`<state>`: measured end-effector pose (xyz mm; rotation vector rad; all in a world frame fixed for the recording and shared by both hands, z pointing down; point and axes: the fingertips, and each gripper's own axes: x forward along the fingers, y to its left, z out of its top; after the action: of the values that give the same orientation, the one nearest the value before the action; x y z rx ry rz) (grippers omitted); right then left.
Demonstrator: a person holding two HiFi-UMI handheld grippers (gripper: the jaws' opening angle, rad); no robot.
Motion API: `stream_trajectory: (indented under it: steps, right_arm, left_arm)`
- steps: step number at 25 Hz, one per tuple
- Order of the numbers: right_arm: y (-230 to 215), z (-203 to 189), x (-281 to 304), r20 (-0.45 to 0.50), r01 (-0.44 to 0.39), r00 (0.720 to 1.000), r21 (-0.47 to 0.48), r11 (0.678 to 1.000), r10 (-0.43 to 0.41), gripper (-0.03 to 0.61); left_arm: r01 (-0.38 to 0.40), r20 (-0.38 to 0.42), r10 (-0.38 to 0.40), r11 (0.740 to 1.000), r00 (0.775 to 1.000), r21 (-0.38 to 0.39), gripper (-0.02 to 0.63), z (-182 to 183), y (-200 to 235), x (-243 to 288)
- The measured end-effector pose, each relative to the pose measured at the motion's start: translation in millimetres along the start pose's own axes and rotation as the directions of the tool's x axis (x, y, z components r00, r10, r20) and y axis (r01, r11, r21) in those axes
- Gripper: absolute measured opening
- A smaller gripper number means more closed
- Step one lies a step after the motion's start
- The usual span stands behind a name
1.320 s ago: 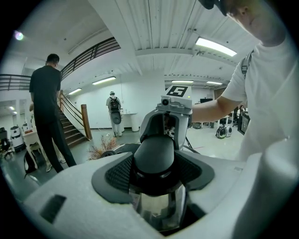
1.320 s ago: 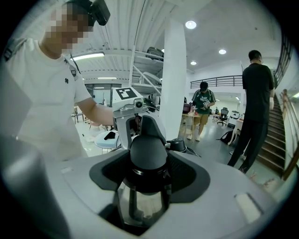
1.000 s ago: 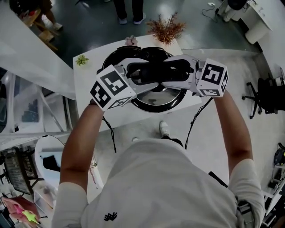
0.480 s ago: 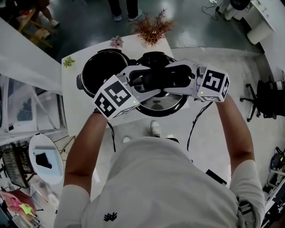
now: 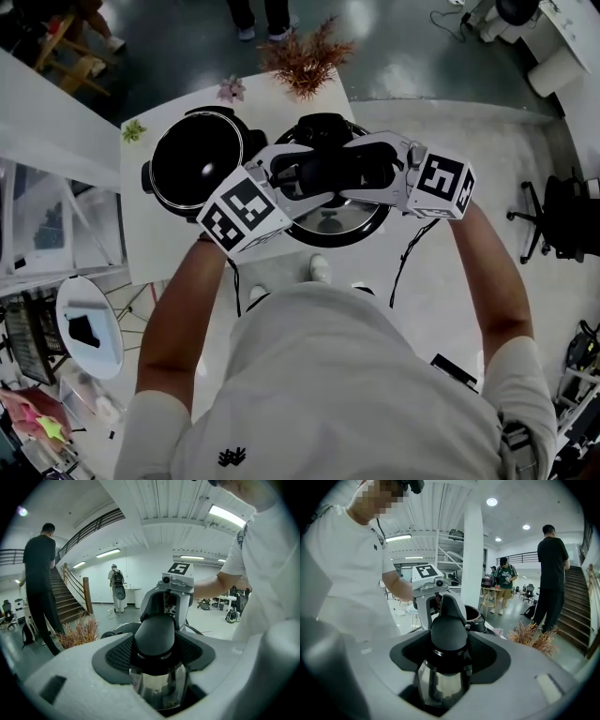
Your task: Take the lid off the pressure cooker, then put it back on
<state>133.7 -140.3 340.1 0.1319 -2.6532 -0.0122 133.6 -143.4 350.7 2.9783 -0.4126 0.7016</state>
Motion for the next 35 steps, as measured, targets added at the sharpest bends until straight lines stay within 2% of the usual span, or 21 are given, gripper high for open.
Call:
stream_trajectory:
  steps: [15,35]
  right_arm:
    - [-7.6,-65.5,4.2,-0.015,-0.04,0.999,-0.001,0.999,0.04,0.273]
    - [-26.7,-159.1,48.1,-0.044,-0.045,0.998,0.025,0.999,0.046,0.267]
  left_arm:
    - [-0.038,-0.046,0.036,0.999,0.998,-0.037,0.282,-37.5,-1.3,49.6]
    - [-0.046,-0.18,0.032,0.996,0.983,-0.077,0.281,-127.2,15.3,108.8]
